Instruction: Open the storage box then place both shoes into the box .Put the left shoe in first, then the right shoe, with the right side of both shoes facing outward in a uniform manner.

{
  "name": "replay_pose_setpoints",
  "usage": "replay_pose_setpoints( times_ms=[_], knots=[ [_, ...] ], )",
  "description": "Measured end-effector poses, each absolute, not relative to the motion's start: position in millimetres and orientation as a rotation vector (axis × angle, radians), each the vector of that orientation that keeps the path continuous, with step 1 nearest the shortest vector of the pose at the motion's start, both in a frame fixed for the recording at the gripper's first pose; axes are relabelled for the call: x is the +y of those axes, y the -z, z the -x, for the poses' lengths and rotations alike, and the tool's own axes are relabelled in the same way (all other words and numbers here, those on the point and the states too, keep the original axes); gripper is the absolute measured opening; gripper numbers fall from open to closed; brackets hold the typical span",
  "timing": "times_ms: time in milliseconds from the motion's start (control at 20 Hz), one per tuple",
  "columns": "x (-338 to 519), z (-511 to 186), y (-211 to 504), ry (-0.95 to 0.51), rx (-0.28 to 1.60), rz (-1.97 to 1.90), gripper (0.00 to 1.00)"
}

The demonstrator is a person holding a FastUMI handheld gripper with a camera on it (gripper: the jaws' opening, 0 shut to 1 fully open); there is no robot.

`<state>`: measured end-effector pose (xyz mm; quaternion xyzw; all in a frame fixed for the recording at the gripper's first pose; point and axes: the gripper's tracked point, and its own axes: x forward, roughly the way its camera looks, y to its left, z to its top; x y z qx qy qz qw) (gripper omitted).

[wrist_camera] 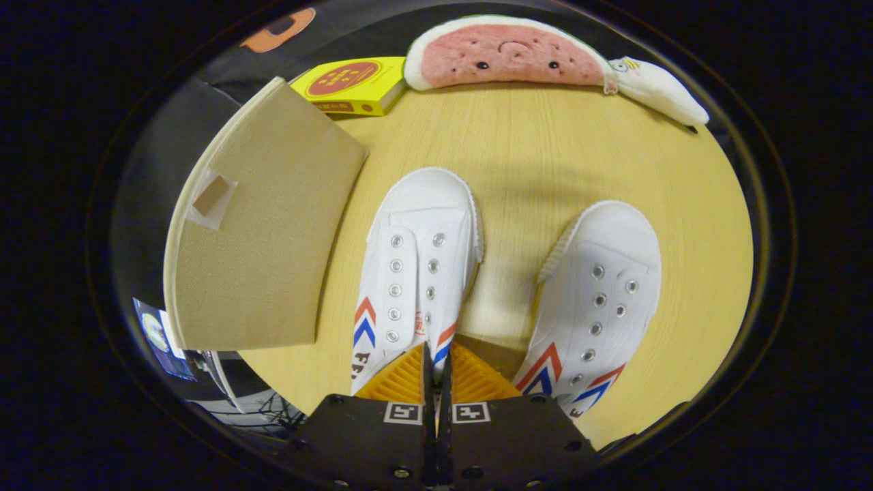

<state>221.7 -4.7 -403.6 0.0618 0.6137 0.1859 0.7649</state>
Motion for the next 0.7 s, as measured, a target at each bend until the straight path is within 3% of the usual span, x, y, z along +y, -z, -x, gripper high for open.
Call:
replay_pose_setpoints(
  times_ms=[300,700],
  knots=[
    [-2,-199,359,-0.382,1.267,-0.317,0.01],
    [65,-192,221,-0.444,1.083,-0.367,0.01]
  ],
)
